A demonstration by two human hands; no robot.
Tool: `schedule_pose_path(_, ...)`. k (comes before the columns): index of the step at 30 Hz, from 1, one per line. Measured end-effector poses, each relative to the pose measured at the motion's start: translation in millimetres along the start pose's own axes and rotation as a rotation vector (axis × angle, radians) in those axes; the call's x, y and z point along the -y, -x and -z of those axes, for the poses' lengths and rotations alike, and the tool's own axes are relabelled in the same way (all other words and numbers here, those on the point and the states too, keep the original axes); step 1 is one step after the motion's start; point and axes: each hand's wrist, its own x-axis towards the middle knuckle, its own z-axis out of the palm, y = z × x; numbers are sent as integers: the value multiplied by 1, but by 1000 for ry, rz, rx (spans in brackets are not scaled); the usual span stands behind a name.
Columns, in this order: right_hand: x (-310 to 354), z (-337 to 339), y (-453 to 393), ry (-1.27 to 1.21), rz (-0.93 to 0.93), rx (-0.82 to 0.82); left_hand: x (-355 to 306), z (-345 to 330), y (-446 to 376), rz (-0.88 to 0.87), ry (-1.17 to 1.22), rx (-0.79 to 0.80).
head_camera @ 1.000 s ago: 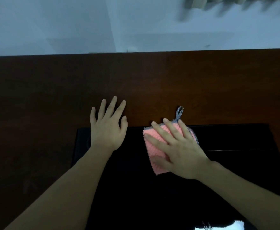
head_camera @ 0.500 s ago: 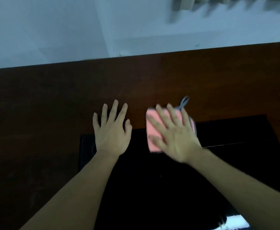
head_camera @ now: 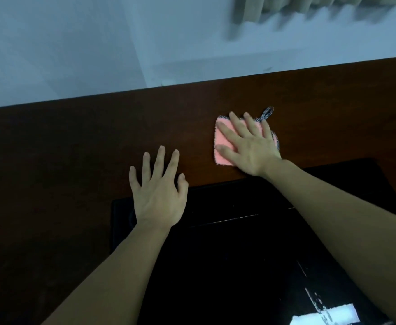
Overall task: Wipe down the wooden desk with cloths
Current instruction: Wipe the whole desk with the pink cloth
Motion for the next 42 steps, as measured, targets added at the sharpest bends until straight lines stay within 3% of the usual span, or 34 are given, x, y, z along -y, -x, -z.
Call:
schedule_pose_path(3,10,-3,13,-15,-12,15,0,2,0,-2,2,5)
schedule_pose_path(9,19,-34,124,-6,250,37,-1,3,0,7,-1,14)
schedule_pose_path(13,1,-34,130,20,319,36,-1,1,1,6,-8,1)
schedule_pose_path(21,-20,-4,15,28,63,16,-2,-1,3,22,-17,-18)
schedule_pose_path(24,-12,-2,12,6,21,21,-4,-2,2,24,-19,-27)
schedule_pose_path(31,-16,-35,135,21,391,21,-12,8,1,53,-90,34)
schedule_pose_path(34,-35,-35,136,41,498,52,-36,11,4,57,-36,5)
schedule_pose_path(42,-74,0,12,32,167,20,-105,-10,-1,-24,104,51)
